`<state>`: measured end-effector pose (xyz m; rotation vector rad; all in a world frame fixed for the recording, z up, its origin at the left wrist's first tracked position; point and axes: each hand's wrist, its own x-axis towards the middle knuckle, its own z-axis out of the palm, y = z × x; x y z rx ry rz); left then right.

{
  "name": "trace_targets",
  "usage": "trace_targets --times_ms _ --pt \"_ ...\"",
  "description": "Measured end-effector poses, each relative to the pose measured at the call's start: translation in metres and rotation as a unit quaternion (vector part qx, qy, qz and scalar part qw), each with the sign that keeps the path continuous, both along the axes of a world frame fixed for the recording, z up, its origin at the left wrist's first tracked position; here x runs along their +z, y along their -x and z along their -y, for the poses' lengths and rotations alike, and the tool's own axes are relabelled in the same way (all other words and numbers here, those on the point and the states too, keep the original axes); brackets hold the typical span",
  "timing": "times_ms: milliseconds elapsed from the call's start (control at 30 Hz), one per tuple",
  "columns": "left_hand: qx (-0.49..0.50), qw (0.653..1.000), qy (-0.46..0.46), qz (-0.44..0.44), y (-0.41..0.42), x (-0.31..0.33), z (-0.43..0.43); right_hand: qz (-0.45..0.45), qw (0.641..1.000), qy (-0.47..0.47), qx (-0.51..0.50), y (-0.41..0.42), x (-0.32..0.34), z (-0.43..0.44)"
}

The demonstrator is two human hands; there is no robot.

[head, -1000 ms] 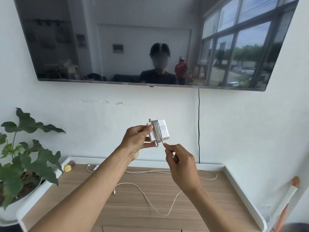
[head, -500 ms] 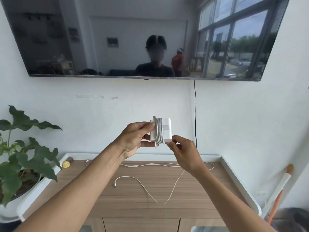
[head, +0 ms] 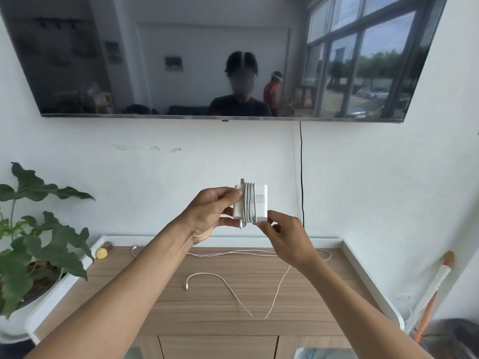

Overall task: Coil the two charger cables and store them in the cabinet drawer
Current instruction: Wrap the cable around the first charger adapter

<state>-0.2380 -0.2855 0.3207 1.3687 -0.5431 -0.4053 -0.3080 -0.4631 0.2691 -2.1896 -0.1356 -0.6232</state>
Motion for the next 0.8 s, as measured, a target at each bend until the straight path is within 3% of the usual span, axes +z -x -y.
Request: trace_targets --times_ms 333,633,800 --pt "-0.064 0.997 -0.034 0.014 -0.005 -0.011 0.001 -0.074 0.996 0.041 0.037 -0.01 0.011 0.02" --pt "-0.101 0.99 0.057 -0.083 0.0 -0.037 0.008 -0.135 0.987 0.015 0.082 -0.011 0.01 0.032" --pt "-0.114 0.987 0.065 -0.092 -0.001 -0.044 0.02 -0.159 0.984 0.011 0.074 -0.013 0.001 0.04"
